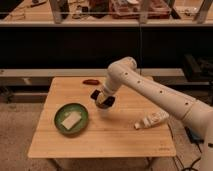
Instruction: Place the eraser in the ceramic cup
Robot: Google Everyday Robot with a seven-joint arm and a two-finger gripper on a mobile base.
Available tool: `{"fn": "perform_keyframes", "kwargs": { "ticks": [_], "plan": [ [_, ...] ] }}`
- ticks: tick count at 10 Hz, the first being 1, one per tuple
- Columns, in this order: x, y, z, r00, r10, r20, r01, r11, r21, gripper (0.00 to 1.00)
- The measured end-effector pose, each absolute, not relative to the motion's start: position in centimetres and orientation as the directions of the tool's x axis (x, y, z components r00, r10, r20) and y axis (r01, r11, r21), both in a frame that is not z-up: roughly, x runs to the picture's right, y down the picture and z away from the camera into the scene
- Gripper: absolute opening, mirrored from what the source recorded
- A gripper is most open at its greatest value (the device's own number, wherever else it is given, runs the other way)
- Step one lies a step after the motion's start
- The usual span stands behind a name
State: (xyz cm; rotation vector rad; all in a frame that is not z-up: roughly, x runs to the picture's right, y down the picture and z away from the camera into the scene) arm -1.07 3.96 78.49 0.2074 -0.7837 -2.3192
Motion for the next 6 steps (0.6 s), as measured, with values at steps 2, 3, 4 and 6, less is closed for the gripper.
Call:
{"fn": "perform_keyframes", "kwargs": {
  "ticks": [2, 3, 4, 6],
  "plan": [
    [-0.95, 4.09, 78.52, -0.758, -0.649, 0.068, 0.553, -0.584, 0.595, 0.8],
    [-1.06, 4.12, 78.51, -0.759, -0.647, 0.068, 0.55, -0.582, 0.599, 0.8],
    [-1.24, 4.2, 78.53, -0.761, -0.645, 0.068, 0.546, -0.581, 0.604, 0.8],
    [-1.15, 4.07, 78.45, -0.751, -0.658, 0.064, 0.556, -0.576, 0.599, 0.8]
  ]
}}
